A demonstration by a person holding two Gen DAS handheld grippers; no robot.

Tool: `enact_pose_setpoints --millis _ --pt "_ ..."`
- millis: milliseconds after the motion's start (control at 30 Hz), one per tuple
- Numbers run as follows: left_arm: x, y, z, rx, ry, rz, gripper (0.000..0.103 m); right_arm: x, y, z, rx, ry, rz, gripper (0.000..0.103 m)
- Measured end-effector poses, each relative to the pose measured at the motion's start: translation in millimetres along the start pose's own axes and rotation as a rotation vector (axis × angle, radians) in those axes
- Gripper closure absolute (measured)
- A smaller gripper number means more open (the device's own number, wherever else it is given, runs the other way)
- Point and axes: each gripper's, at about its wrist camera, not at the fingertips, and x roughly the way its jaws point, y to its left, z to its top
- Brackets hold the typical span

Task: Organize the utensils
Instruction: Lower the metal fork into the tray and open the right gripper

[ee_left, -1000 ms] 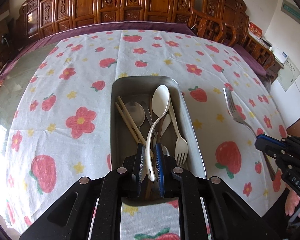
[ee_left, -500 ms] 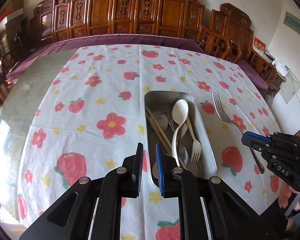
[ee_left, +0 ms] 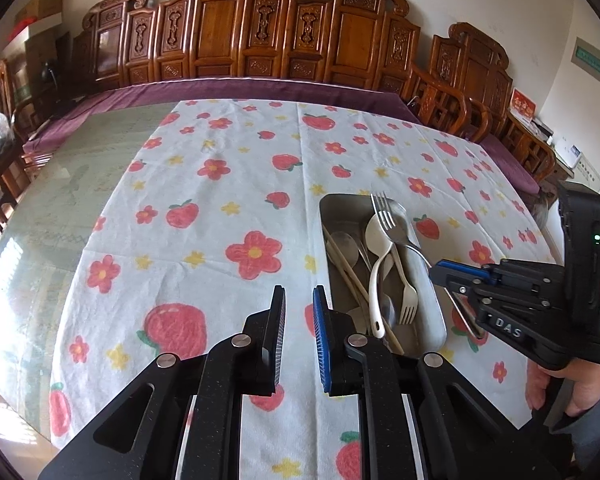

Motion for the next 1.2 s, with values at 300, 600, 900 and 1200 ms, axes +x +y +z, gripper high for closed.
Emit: enact_pose_setpoints --millis 300,600,900,1200 --pt "-2.8 11.0 -1.7 -0.008 -0.002 0.002 0.09 35.6 5.1 14.2 0.045 0.057 -0.003 0.094" --pt "-2.0 14.8 -4.9 -0.012 0.005 0.006 0.09 59.8 7.9 18.1 0.076 0.118 -0.027 0.094" --pt "-0.8 11.4 -6.0 -0.005 0.008 0.008 0.09 61.1 11.2 12.5 0.126 0.136 0.056 0.093" --pt "-0.5 6.9 -7.6 0.001 0.012 0.009 0.09 60.2 11.3 15.7 0.114 0.098 0.127 0.093"
